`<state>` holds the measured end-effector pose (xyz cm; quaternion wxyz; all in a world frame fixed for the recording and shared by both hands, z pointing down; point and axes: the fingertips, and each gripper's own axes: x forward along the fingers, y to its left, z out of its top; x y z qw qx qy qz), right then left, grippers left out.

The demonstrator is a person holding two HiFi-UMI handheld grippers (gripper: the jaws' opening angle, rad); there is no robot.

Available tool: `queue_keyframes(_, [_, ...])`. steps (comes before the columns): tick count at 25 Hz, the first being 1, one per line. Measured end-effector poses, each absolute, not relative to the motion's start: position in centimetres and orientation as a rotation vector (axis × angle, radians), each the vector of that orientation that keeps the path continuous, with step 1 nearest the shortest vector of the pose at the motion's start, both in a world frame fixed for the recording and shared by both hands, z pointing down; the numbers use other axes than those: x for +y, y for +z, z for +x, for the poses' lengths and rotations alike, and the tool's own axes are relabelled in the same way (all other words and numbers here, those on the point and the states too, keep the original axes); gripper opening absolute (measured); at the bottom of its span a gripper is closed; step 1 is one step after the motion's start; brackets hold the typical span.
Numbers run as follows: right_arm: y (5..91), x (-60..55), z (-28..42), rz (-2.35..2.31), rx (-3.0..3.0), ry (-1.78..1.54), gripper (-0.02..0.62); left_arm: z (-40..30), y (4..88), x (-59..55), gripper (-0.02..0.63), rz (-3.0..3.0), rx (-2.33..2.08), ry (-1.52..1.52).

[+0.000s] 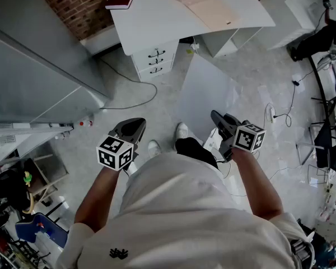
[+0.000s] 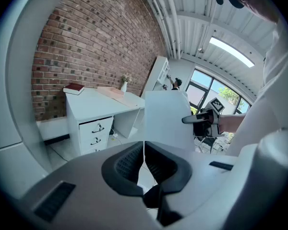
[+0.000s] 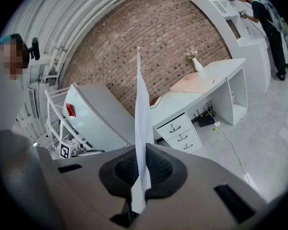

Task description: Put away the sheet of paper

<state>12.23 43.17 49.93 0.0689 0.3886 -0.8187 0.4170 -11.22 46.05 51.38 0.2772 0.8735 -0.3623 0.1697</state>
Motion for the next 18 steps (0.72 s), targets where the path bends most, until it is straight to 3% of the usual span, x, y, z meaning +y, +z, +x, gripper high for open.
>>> queue_keyframes(18, [49.0,31.0,22.9,1.223,-2.557,1.588,0.028,2.1,46.5,34.2,0.029,2.457,-0.975,0.511])
